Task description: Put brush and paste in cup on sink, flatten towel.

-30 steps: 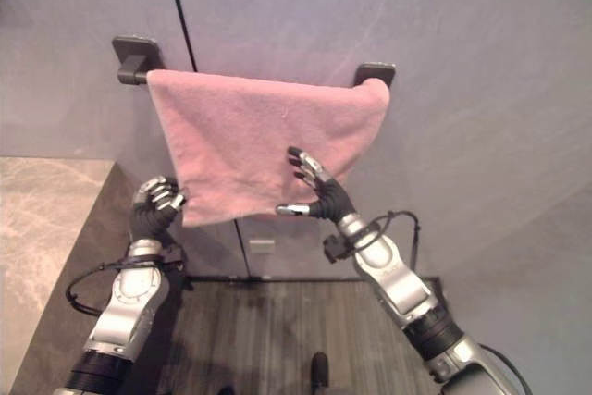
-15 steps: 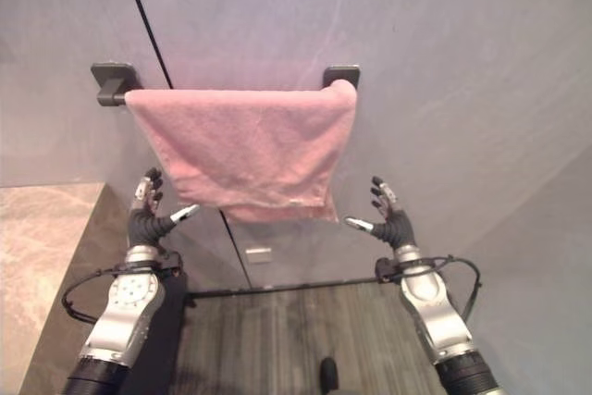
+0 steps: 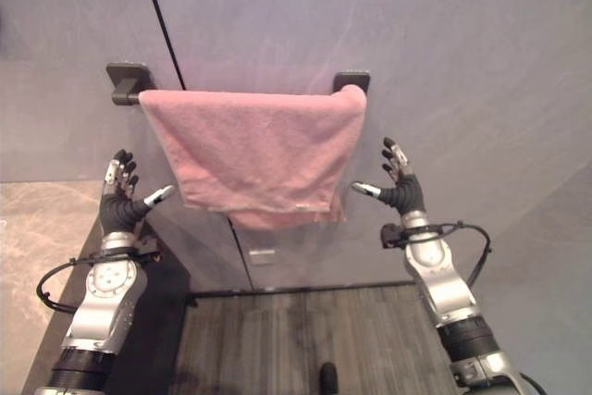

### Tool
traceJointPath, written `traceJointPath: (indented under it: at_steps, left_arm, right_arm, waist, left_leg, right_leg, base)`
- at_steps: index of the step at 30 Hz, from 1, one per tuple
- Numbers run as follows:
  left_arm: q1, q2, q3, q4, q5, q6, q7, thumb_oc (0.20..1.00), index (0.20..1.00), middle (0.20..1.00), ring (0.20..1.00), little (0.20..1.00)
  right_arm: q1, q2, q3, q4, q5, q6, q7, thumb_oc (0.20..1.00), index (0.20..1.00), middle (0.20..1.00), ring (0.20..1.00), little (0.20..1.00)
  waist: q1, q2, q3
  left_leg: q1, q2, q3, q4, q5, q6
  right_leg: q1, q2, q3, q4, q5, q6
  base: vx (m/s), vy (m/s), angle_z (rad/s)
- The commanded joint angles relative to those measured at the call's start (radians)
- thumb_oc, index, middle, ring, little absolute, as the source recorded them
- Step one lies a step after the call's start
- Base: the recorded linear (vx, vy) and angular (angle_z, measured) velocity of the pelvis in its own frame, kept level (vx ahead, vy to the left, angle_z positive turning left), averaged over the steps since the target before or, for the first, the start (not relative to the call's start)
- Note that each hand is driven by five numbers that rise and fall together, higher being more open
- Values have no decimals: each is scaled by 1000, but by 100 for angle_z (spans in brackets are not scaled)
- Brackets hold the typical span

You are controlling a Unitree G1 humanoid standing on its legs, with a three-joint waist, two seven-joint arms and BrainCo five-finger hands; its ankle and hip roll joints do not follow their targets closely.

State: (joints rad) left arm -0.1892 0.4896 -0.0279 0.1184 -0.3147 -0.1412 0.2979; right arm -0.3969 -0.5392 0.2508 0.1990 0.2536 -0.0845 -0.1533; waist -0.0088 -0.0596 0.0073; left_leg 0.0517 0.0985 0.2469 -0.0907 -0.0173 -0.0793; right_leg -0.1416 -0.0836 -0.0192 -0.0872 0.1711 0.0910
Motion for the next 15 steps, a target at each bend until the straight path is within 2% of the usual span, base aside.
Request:
traceJointPath:
  at_steps: [1, 8, 11, 12, 13, 14, 15]
  left_arm:
    - [-145, 75, -55, 4, -83, -34, -43, 1000, 1000, 1000, 1000, 1000]
    - [-263, 95, -137, 98, -146, -18, -71, 1000, 1000, 1000, 1000, 1000]
    - [-359, 121, -204, 155, -181, -14, -87, 1000, 1000, 1000, 1000, 1000]
    - [-378, 125, -214, 166, -190, -17, -87, 470, 470, 470, 470, 470]
    - [-378, 125, -214, 166, -190, -17, -87, 341, 341, 341, 341, 341]
    - [-407, 138, -237, 180, -204, -16, -96, 200, 200, 200, 200, 200]
    - [-415, 143, -247, 178, -208, -14, -103, 200, 200, 200, 200, 200]
  right_arm:
    - [-121, -9, -20, 21, -12, -10, -9, 1000, 1000, 1000, 1000, 1000]
    - [-219, -23, 40, 105, 17, 24, 3, 1000, 1000, 1000, 1000, 1000]
    - [-287, -10, 89, 182, 110, 27, 11, 1000, 1000, 1000, 1000, 1000]
    - [-299, -8, 103, 194, 126, 27, 17, 1000, 1000, 1000, 1000, 1000]
    - [-300, -8, 103, 194, 126, 27, 17, 1000, 1000, 1000, 1000, 1000]
    - [-320, -11, 128, 200, 160, 29, 34, 300, 300, 300, 300, 300]
    - [-322, -15, 134, 195, 176, 29, 41, 200, 200, 200, 200, 200]
  waist:
    - [17, -13, 40]
    - [14, -10, 44]
    - [11, -6, 51]
    - [11, -5, 53]
    - [11, -5, 53]
    - [12, -4, 56]
    - [12, -3, 57]
  left_leg:
    - [13, -53, -7, 3, 1, 41]
    - [11, -54, -9, 3, 5, 39]
    - [5, -53, -8, 3, 11, 35]
    - [4, -52, -8, 3, 13, 35]
    - [4, -52, -8, 3, 13, 35]
    - [3, -50, -6, 3, 16, 33]
    - [3, -50, -6, 3, 17, 32]
  right_leg:
    - [89, -84, -57, 0, -9, 105]
    - [89, -84, -58, 0, -7, 103]
    - [82, -83, -58, 0, -5, 103]
    - [79, -82, -57, 0, -4, 103]
    - [79, -82, -57, 0, -4, 103]
    - [76, -82, -57, 0, -1, 104]
    - [76, -81, -57, 0, -1, 104]
  base:
    - [-1, 10, 10]
    - [5, 3, 4]
    - [-4, 1, 2]
    - [-10, 1, 6]
    - [-1, -4, 5]
    - [0, 0, 0]
    - [0, 0, 0]
